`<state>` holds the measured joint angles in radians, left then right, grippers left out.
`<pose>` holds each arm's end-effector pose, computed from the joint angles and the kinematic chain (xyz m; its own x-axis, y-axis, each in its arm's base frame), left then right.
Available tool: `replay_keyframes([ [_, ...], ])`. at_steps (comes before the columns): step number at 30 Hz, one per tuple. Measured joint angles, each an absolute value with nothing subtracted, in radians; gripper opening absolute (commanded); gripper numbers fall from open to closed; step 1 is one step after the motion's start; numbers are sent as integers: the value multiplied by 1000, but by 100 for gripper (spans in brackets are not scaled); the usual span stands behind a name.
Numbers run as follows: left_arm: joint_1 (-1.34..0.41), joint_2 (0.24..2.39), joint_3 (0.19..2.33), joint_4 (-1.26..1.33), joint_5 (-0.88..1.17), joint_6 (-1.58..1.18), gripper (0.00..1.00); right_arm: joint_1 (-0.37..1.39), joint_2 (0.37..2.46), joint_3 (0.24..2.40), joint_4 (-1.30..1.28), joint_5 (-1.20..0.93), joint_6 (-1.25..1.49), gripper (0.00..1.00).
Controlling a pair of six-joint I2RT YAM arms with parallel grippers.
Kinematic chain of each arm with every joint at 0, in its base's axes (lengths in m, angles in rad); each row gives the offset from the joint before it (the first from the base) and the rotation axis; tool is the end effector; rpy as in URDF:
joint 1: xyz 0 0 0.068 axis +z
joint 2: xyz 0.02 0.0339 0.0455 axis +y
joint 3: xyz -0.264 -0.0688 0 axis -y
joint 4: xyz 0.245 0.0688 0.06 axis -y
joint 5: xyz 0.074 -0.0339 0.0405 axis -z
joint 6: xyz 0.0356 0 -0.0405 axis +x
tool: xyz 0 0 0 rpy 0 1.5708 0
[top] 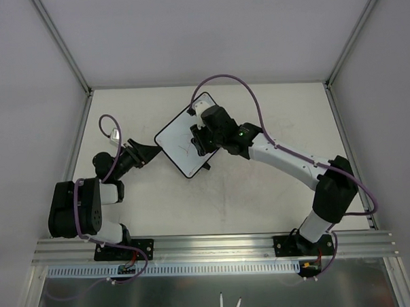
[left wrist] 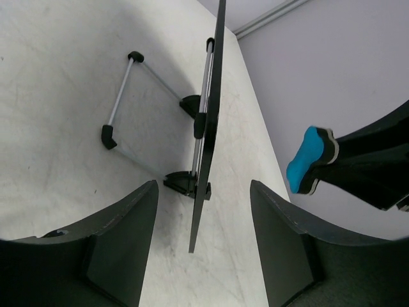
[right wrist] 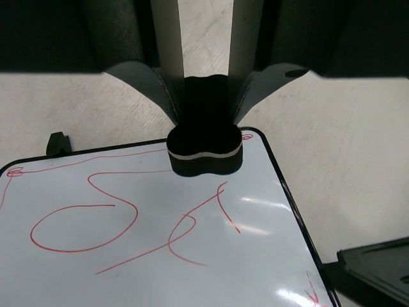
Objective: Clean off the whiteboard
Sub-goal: Hold the whiteboard at the whiteboard stand.
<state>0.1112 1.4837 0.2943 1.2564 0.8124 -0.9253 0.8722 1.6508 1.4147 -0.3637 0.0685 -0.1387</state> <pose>0.2436 0.0012 0.1780 -0.4740 -0.6057 -0.6391 0.4403 0.4655 -0.7678 0.2487 0.2923 0.3159 -0.2590 -0.5228 -0.8122 -0.7708 0.6186 -0.1524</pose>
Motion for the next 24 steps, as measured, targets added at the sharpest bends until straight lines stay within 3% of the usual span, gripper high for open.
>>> replay_keyframes([
  [16,18,1454,203,1277,694,-873,61,868,1827,1650,-369,36,-135,0],
  [24,-14,1622,183,1278,650,-887,48,870,1885,1747,-369,28,-140,0],
])
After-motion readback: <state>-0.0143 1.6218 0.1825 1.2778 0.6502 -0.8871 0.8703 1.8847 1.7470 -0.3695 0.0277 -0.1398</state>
